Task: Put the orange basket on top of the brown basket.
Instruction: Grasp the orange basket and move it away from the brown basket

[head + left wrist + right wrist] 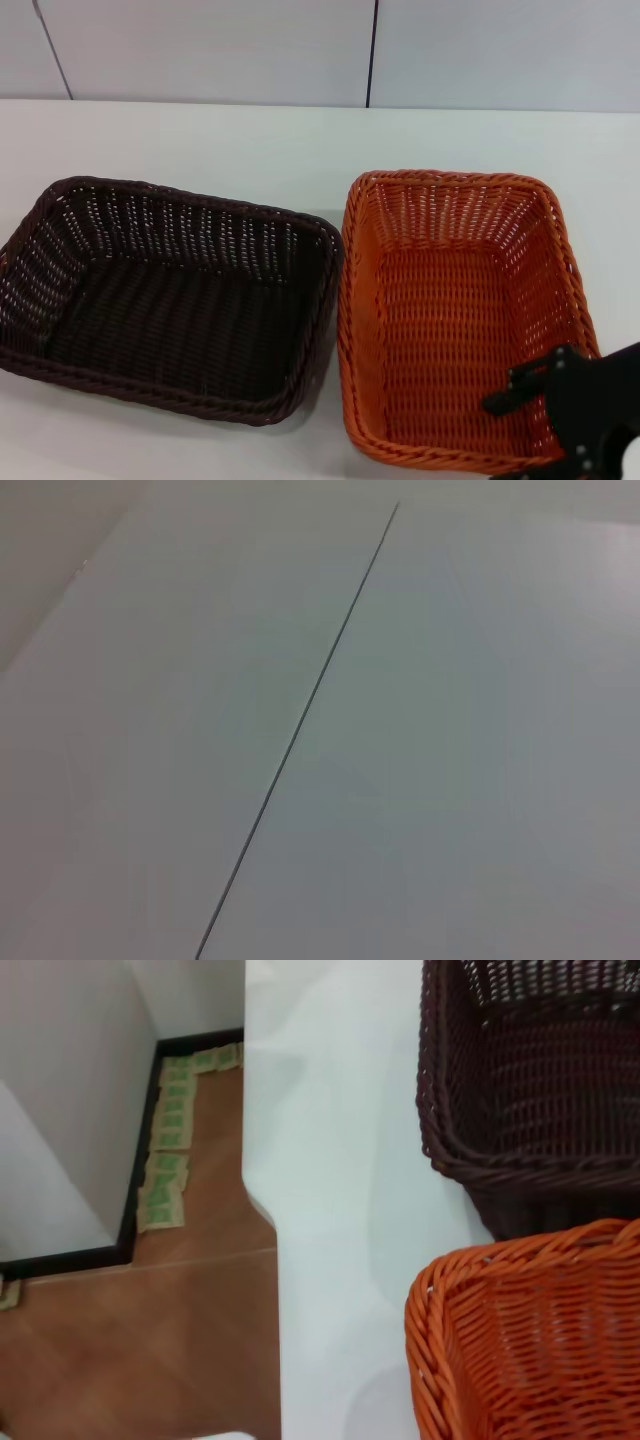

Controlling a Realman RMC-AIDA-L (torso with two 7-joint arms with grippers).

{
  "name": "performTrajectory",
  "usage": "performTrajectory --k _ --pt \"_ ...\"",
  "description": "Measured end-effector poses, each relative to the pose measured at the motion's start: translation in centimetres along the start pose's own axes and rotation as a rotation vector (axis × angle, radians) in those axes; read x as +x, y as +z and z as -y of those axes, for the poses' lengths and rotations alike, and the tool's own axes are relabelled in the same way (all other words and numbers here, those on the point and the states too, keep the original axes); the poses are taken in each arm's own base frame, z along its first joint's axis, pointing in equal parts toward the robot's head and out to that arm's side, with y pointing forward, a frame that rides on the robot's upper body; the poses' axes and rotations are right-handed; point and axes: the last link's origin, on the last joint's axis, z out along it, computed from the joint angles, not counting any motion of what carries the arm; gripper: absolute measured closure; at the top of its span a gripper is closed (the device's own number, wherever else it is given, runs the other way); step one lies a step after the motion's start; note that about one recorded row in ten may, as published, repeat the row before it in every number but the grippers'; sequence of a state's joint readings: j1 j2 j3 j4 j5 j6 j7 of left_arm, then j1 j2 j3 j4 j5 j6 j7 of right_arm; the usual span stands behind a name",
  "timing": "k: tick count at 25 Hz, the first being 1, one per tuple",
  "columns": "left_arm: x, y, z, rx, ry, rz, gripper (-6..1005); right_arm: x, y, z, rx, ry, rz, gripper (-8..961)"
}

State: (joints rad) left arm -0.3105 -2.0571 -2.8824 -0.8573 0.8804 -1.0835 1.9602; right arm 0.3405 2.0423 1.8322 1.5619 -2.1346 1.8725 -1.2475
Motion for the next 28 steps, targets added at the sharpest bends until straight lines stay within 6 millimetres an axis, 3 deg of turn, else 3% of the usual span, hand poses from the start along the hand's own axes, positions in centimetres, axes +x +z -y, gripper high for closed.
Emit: performTrajectory --k 14,28 --pt "0.8 -0.9 0.2 -0.017 0.006 -0.046 172 -0.4 2.7 0.9 -0.116 0.013 -0.023 243" --pt "0.9 -1.6 -0.5 -0.070 -0.005 -0.074 172 0.4 3.7 2.0 -0.108 0.039 -0.054 249"
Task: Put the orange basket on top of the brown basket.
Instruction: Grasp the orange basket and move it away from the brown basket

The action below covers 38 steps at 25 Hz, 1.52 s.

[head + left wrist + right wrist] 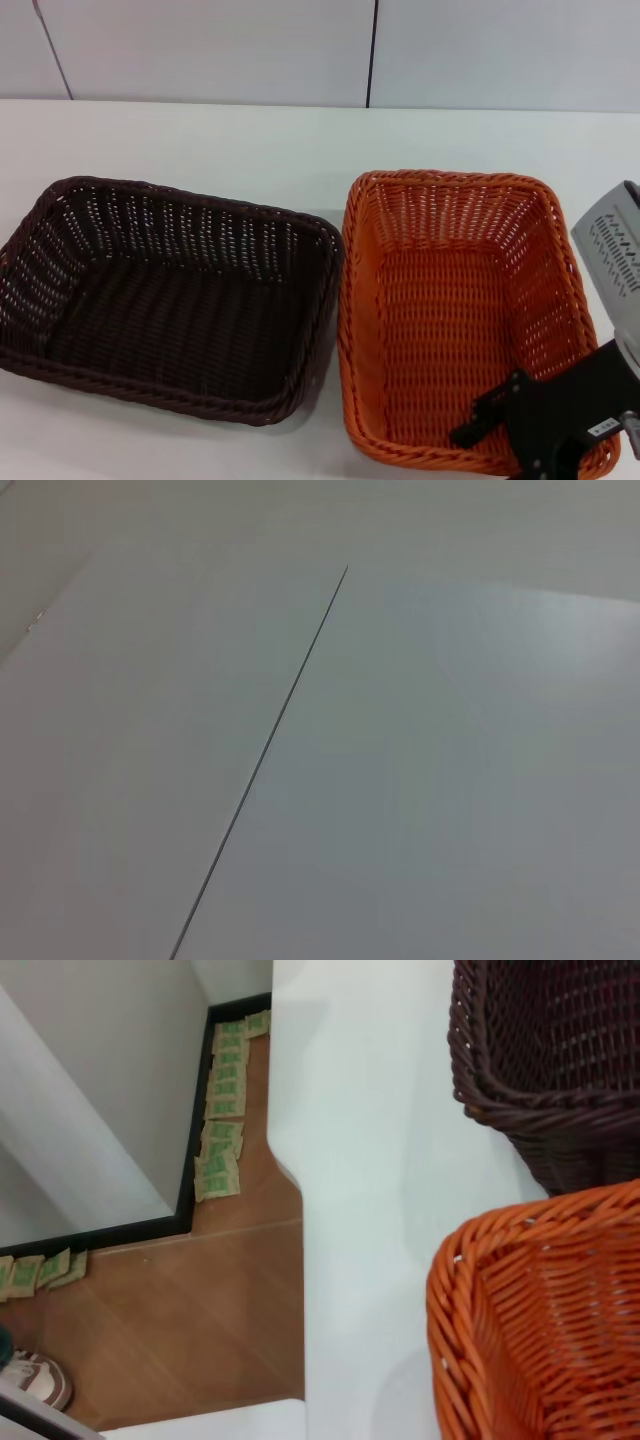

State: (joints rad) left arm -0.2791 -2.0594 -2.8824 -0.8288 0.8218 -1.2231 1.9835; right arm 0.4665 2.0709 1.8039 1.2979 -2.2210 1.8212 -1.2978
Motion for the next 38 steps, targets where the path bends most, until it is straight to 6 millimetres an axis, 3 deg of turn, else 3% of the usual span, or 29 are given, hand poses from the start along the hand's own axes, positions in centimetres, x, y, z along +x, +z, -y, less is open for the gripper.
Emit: performTrajectory --k 12,20,26,32,38 --pt "0.6 -0.5 0.3 0.007 -0.006 -0.028 172 -1.3 -0.8 0.0 0.049 -0.054 0.005 417" --pt "0.5 -0.7 0.5 0.017 -0.011 -0.028 172 -1.9 -1.2 -0.4 0.082 -0.081 0.002 749" --pt "0.7 -0.7 0.6 0.022 -0.016 -0.038 172 -2.4 -2.6 -0.6 0.174 -0.105 0.018 762" --pt "0.5 -0.7 0.6 0.022 -0.027 -0.037 172 -3.1 -6.2 -0.2 0.370 -0.131 0.043 776" --pt "0.4 -0.7 0.5 0.023 -0.035 -0.035 172 -4.0 -7.7 0.0 0.491 -0.187 0.014 790"
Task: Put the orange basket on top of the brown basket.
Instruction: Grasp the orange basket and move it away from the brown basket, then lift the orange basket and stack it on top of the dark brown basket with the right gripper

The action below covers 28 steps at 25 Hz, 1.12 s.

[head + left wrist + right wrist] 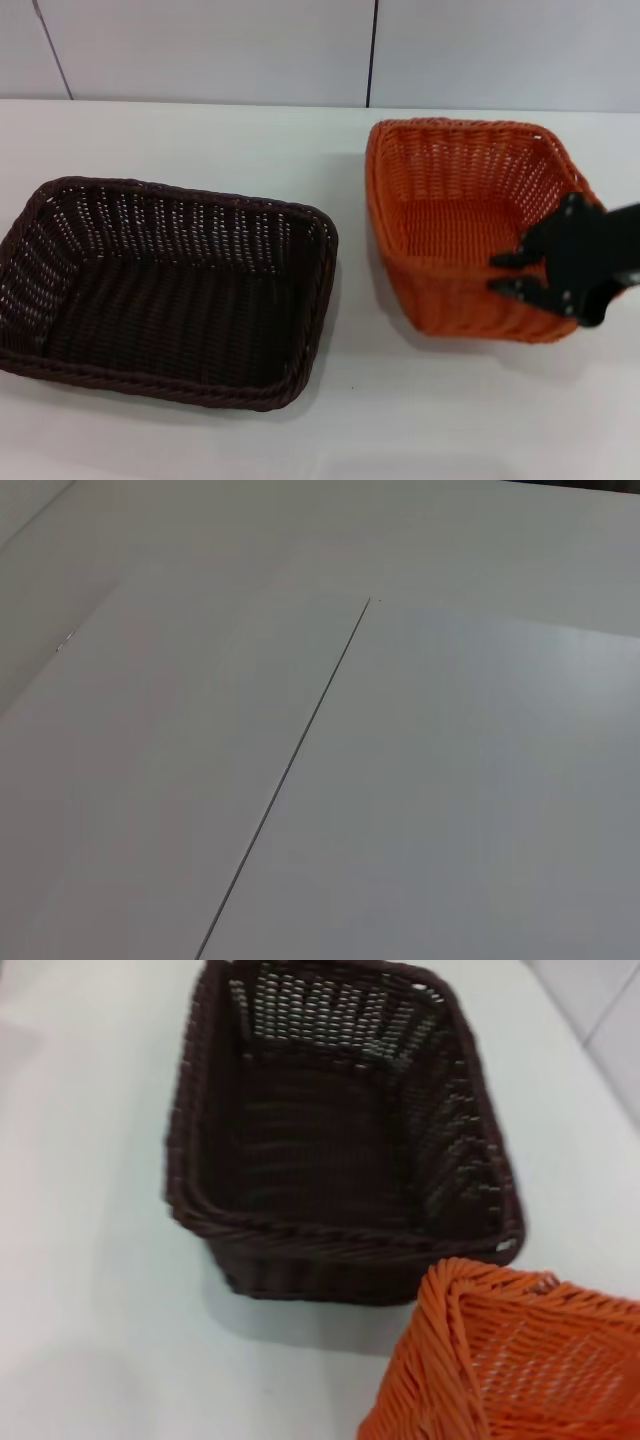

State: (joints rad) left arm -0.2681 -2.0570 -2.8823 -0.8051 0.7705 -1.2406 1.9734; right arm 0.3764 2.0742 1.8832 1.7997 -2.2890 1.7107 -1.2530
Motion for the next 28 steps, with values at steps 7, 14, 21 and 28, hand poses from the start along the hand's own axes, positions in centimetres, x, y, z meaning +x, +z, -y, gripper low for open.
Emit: performTrajectory --k 7,14,21,28 --pt "0.2 -0.1 0.1 0.004 -0.012 -0.007 172 -2.4 -1.0 0.9 0.065 -0.108 0.014 799" --pt "0.3 -0.5 0.5 0.022 -0.025 -0.014 172 -4.6 -1.7 2.2 0.146 -0.240 -0.018 801" --pt "0.3 -0.6 0.7 0.032 -0.034 -0.022 172 -5.4 -1.8 2.2 0.159 -0.280 -0.018 801" --pt "0.4 -0.6 0.7 0.034 -0.039 -0.027 172 -5.8 -2.2 2.1 0.183 -0.307 -0.028 808"
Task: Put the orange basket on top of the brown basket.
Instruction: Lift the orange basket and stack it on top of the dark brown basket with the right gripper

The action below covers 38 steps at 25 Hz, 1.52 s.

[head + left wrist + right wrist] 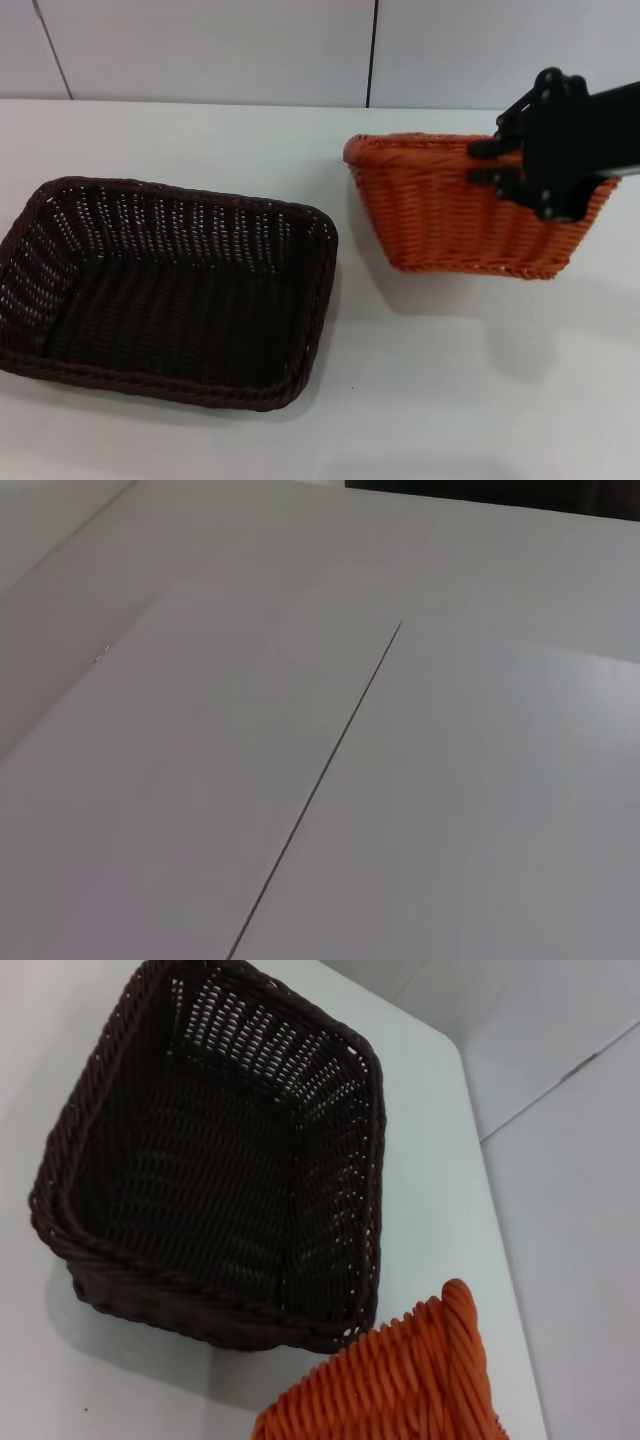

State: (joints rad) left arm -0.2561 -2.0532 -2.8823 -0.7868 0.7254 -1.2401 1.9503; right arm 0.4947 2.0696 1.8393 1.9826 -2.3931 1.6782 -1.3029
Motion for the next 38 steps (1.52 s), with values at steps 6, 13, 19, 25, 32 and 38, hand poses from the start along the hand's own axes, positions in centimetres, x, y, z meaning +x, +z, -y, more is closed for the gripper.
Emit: performTrajectory --k 6,13,19,25,32,38 --pt "0.1 0.1 0.1 0.002 0.001 0.000 172 0.1 0.3 -0.7 -0.020 0.014 -0.001 814" --pt "0.2 0.2 0.0 -0.002 0.004 -0.002 172 0.4 1.0 -1.5 -0.061 0.050 -0.007 819" --pt "0.2 0.1 0.1 -0.002 0.004 -0.001 172 0.8 1.9 -3.4 -0.133 0.106 -0.020 837" --pt "0.3 0.2 0.0 -0.005 0.007 -0.004 172 1.4 2.6 -5.6 -0.207 0.183 -0.039 869" --pt "0.3 0.2 0.0 -0.005 0.009 -0.004 172 2.0 3.4 -7.4 -0.279 0.249 -0.038 885" --pt "0.4 0.1 0.1 -0.004 0.011 -0.002 172 2.5 4.0 -8.1 -0.309 0.290 -0.044 893"
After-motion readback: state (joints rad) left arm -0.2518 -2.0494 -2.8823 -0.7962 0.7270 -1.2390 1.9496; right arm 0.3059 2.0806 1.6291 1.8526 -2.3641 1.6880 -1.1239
